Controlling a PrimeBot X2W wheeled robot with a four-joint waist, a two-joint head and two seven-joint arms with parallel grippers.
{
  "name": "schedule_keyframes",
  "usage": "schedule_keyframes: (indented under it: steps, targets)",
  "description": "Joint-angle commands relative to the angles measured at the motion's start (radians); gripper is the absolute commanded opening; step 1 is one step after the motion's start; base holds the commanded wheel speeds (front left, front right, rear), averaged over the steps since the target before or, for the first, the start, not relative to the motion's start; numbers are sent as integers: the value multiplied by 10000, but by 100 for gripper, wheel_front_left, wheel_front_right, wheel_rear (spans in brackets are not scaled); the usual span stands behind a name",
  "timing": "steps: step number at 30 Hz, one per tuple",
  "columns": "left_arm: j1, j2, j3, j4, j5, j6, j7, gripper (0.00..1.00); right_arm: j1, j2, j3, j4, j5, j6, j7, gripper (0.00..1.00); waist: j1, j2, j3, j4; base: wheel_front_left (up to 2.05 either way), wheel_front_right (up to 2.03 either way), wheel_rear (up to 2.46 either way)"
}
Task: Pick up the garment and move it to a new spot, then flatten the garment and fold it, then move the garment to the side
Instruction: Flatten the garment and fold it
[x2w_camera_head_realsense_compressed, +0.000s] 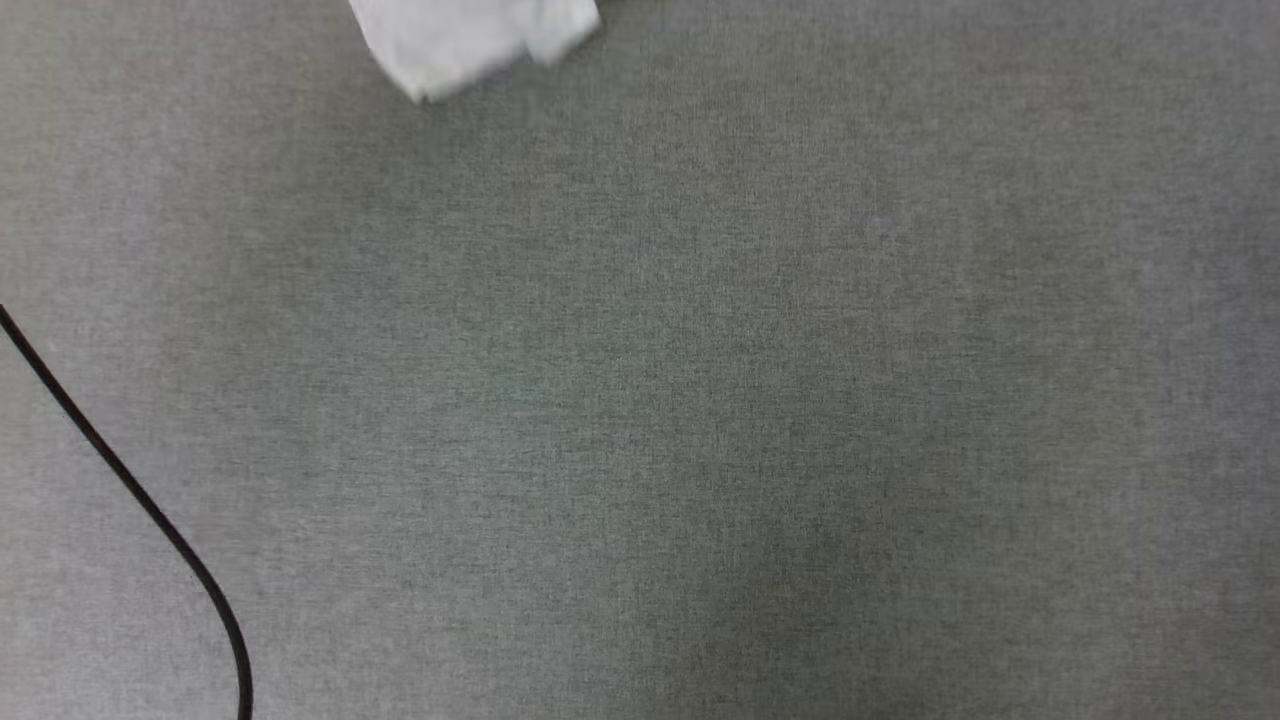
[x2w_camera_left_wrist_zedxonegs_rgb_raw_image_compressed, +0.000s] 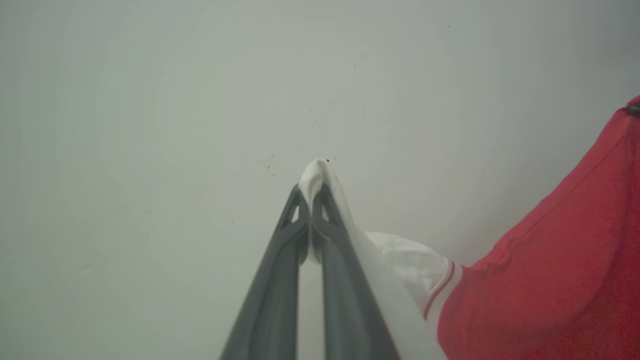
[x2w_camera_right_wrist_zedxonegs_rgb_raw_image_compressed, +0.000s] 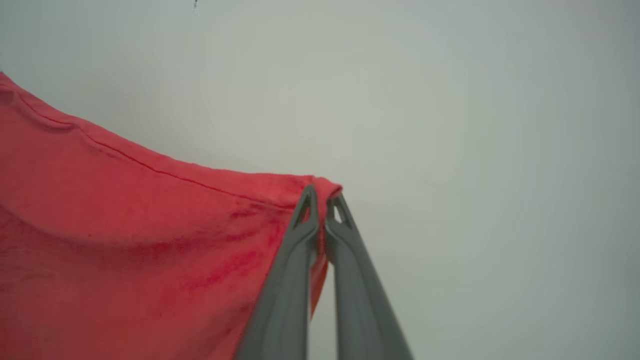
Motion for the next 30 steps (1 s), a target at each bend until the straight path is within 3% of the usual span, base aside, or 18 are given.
schedule_keyframes:
  steps: [1,8,14,22,30]
  targets:
    - [-161,21,-29,98,50,-6,-78,0,-211,69,23,90,-92,-7,-87,0,-1,0,152,-16,0,0,0]
    - [-1040,-56,-230,1287,-138,-128,-590,0,-1111,343,671,1117,-198,-7,-588,0,-1,0,652,35,0,0,0]
    - [-146,-98,-565,2115,-421,-168,-1195,0,-398,300,1545,1875,258,-7,-1236,0,-1,0,754,99,0,0,0]
    - [2705,7,-1087,2346,-1005,-176,-1967,0,1646,179,2690,2348,1391,-9,-2234,0,-1,0,290,81,0,0,0]
    - [6346,-82,-1512,1574,-1378,160,-2385,0,4528,-633,4075,1439,2683,-7,-2679,0,-1,0,-762,222,0,0,0]
